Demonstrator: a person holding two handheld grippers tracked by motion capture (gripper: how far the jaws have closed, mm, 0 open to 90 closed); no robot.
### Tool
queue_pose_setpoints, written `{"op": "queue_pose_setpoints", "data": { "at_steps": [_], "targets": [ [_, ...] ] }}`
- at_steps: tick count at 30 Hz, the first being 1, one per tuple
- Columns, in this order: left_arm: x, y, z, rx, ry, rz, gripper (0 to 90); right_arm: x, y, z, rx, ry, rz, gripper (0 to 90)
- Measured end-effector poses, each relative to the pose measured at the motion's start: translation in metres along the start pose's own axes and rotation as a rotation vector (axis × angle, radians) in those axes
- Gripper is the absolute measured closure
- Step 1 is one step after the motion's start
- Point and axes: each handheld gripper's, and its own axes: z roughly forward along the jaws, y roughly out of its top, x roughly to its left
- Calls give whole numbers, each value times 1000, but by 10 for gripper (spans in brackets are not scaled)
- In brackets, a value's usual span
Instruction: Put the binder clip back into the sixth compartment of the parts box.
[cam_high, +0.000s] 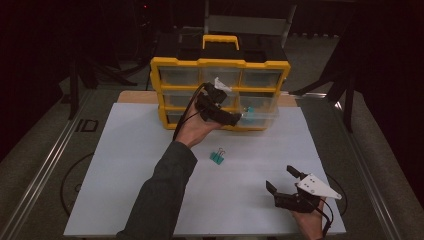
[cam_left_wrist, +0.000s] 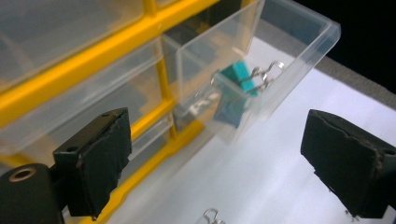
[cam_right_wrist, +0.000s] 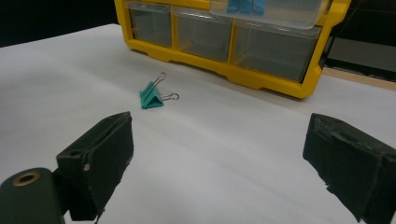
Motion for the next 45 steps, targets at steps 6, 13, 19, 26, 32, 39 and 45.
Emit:
{"op": "queue_pose_setpoints", "data": {
  "at_steps": [6, 13, 19, 26, 32, 39, 45],
  "targets": [
    [2, -17, -1, -5, 34, -6, 74, 0, 0, 0, 0, -2, 0, 85],
    [2, -39, 3, 1, 50, -25, 37, 1, 0, 0, 0, -1, 2, 85],
    [5, -61, 14, 30, 65, -32, 29, 1, 0, 0, -1, -2, 1, 85],
    [7, -83, 27, 60, 67, -54, 29, 1, 0, -1, -1, -3, 1, 85],
    [5, -98, 38, 82, 62, -68, 29, 1, 0, -1, -1, -3, 2, 85],
    [-1, -113, 48, 100, 57, -70, 30, 1, 0, -1, -3, -5, 2, 85],
    [-5, -122, 56, 114, 59, -77, 32, 1, 0, -1, -3, -6, 5, 85]
  ]
}}
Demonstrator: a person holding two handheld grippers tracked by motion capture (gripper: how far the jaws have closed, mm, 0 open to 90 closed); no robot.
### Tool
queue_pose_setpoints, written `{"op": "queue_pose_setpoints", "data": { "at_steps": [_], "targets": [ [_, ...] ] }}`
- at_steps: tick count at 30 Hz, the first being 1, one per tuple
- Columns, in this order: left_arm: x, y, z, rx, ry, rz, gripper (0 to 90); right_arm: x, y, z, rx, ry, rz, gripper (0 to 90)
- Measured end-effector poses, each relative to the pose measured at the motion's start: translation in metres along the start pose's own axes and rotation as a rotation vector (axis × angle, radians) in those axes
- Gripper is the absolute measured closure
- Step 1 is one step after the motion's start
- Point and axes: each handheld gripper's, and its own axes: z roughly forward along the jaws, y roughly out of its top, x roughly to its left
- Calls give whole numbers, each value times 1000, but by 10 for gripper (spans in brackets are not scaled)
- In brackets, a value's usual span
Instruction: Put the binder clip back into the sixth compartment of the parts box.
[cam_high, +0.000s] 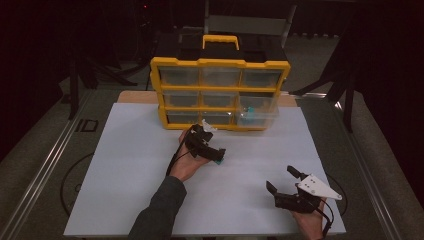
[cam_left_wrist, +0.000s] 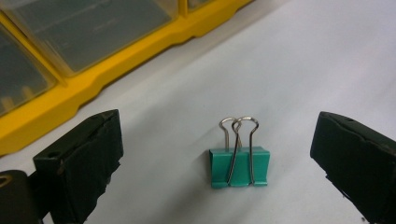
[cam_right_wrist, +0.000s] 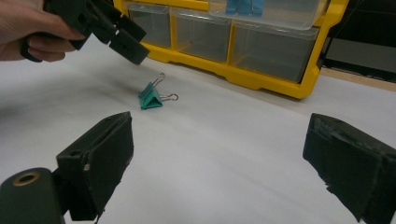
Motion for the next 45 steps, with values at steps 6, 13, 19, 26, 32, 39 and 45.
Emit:
{"op": "queue_pose_setpoints", "data": {
  "at_steps": [6, 13, 19, 26, 32, 39, 45],
  "targets": [
    [-3, -5, 7, 15, -8, 3, 38, 0, 0, 0, -1, 0, -1, 85],
    [-9, -11, 16, 41, -10, 7, 53, 0, 0, 0, -1, 0, 1, 85],
    [-11, -16, 25, 52, -11, 5, 106, -1, 0, -1, -1, -2, -1, 85],
    [-15, -22, 33, 70, -7, -3, 174, -1, 0, -1, -1, -2, -2, 85],
    [-18, -24, 39, 90, -30, -4, 276, -1, 0, -1, -1, -3, -4, 85],
    [-19, -24, 40, 96, -20, -2, 475, -1, 0, -1, -1, -6, -1, 85],
    [-19, -24, 39, 98, -19, 2, 504, -1, 0, -1, 0, -4, -5, 85]
  ]
}}
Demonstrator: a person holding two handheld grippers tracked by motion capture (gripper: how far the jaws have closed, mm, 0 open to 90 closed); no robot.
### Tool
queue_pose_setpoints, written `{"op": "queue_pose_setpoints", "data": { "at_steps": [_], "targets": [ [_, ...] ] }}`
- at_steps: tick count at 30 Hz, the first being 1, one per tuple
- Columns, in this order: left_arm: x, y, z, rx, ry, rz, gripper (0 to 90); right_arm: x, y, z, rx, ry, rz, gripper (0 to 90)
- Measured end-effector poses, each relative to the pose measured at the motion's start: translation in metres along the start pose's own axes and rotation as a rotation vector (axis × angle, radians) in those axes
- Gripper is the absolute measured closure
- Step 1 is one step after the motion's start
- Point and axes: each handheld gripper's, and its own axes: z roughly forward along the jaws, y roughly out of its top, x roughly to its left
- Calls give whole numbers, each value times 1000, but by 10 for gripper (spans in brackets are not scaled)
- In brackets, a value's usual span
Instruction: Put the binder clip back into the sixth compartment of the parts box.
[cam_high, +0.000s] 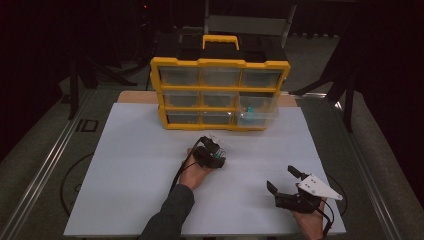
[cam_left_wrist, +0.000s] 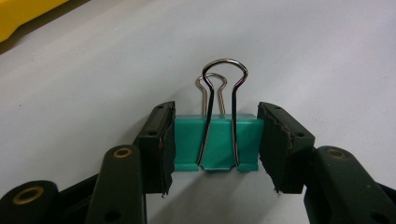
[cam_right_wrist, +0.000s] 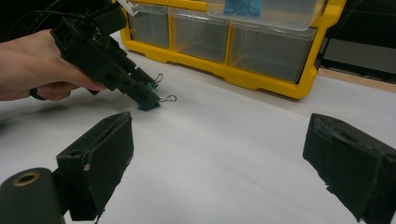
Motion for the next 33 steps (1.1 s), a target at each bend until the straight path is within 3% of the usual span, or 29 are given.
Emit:
{"op": "queue_pose_setpoints", "data": {
  "at_steps": [15, 28, 29, 33],
  "targets": [
    [3, 11, -23, -42, -7, 23, 505, 0, 0, 0, 0, 1, 1, 85],
    [10, 24, -53, -56, -20, 46, 505, 0, 0, 0, 0, 3, 2, 86],
    [13, 28, -63, -70, -20, 51, 505, 0, 0, 0, 0, 1, 4, 86],
    [17, 32, -74, -77, -20, 57, 505, 0, 0, 1, 1, 2, 1, 86]
  ]
}}
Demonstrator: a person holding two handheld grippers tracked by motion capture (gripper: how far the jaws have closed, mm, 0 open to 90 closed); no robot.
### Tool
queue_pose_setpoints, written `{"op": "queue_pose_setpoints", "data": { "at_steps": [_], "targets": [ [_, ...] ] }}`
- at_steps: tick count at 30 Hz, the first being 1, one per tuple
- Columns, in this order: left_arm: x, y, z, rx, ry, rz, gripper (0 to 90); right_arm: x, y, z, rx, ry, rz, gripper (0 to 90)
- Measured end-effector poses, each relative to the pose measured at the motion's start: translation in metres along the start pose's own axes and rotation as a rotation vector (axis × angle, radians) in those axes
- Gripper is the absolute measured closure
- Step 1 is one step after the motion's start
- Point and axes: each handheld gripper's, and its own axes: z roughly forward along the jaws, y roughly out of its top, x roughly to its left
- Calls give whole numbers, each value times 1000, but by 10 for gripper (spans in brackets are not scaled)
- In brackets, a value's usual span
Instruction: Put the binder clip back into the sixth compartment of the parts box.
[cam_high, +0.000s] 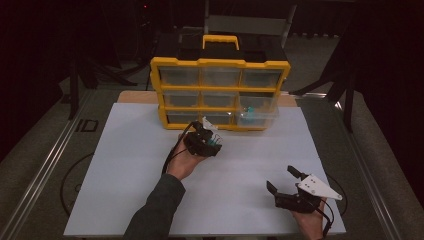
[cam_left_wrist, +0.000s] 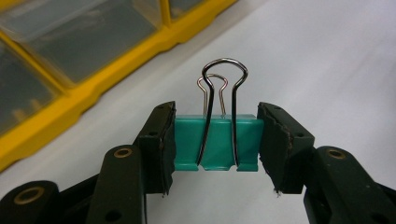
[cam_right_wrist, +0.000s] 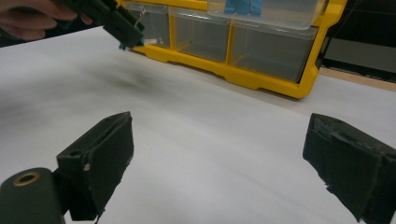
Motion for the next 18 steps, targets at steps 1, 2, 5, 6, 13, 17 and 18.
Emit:
{"op": "queue_pose_setpoints", "data": {
  "at_steps": [1, 2, 5, 6, 13, 17, 18],
  "targets": [
    [1, 1, -3, -6, -4, -1, 505, 0, 0, 0, 1, 0, 0, 86],
    [2, 2, -5, -10, -2, 1, 505, 0, 0, 0, 1, 0, 0, 86],
    [4, 5, -12, -16, -5, 6, 505, 0, 0, 0, 2, -1, 0, 86],
    [4, 5, -12, -16, -5, 6, 505, 0, 0, 0, 2, -1, 0, 86],
    [8, 9, -24, -28, -6, 12, 505, 0, 0, 0, 2, -1, 0, 86],
    [11, 10, -28, -28, -11, 20, 505, 0, 0, 0, 3, -2, -1, 86],
    [11, 10, -28, -28, -11, 20, 505, 0, 0, 0, 3, -2, -1, 86]
  ]
}}
